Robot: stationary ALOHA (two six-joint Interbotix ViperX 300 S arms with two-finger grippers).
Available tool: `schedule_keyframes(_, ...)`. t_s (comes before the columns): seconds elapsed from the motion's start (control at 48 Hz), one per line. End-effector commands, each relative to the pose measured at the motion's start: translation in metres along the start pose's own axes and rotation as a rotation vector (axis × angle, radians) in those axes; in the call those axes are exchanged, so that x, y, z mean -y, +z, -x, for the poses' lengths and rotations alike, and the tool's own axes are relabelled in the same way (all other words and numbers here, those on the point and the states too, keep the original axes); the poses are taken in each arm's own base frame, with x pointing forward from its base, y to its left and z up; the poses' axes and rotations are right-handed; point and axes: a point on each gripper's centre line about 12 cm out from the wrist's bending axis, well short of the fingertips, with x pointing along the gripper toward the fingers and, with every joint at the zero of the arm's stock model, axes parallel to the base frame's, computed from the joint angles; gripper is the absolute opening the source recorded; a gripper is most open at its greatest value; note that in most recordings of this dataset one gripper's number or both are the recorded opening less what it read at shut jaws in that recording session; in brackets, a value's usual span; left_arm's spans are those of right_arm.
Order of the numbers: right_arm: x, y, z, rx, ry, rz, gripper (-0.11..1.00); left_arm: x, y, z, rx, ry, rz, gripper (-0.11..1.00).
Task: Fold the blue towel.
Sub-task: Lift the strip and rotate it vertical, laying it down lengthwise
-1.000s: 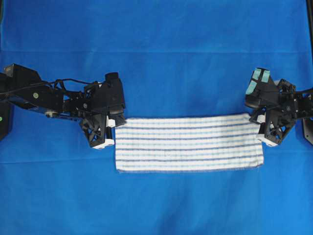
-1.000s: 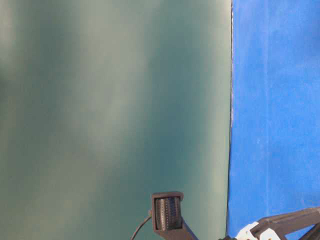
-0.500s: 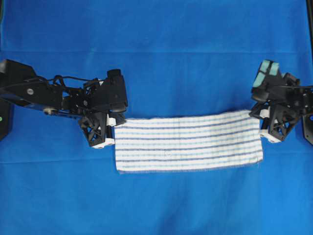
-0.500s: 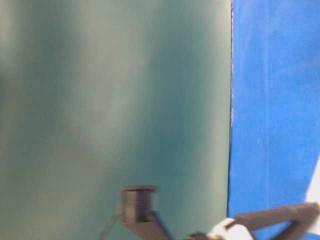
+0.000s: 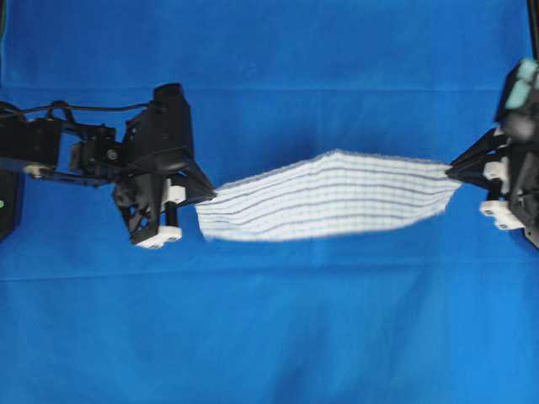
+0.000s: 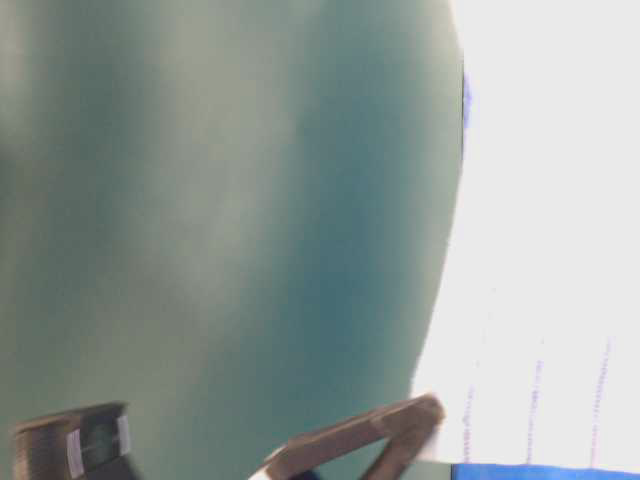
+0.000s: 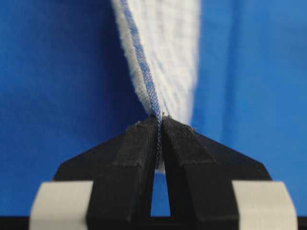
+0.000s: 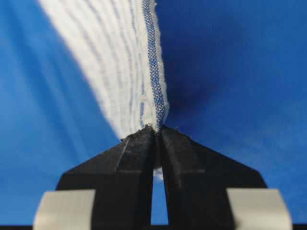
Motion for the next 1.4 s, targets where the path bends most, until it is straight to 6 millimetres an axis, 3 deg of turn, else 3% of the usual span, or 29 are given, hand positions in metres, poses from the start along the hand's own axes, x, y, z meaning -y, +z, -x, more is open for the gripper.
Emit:
schedule_keyframes(0.0,-0.003,0.009,0.010,0.039,0.017,-0.009,0.05,0.008,0.011,0.016,0.055,-0.022,-0.011,0.01)
schedule_keyframes(0.354,-0.001,0.015,0.009,0.064,-0.001,0.017,0.05,0.019,0.015,0.019,0.091,-0.053,-0.026,0.01)
schedule_keyframes(0.583,0.012,0.035,-0.004,0.105,-0.074,-0.004,0.05,0.062,0.023,0.011,0.151,-0.153,-0.096,0.01)
schedule_keyframes(0.875,0.042,0.079,-0.022,0.187,-0.195,-0.027,0.05,0.097,0.042,-0.026,0.169,-0.204,-0.136,0.01)
schedule_keyframes(1.104,0.067,0.116,-0.043,0.220,-0.272,-0.008,0.05,0.113,0.065,-0.065,0.184,-0.210,-0.139,0.01)
schedule_keyframes(1.375,0.086,0.159,-0.070,0.250,-0.316,0.027,0.05,0.127,0.091,-0.092,0.217,-0.219,-0.140,0.01)
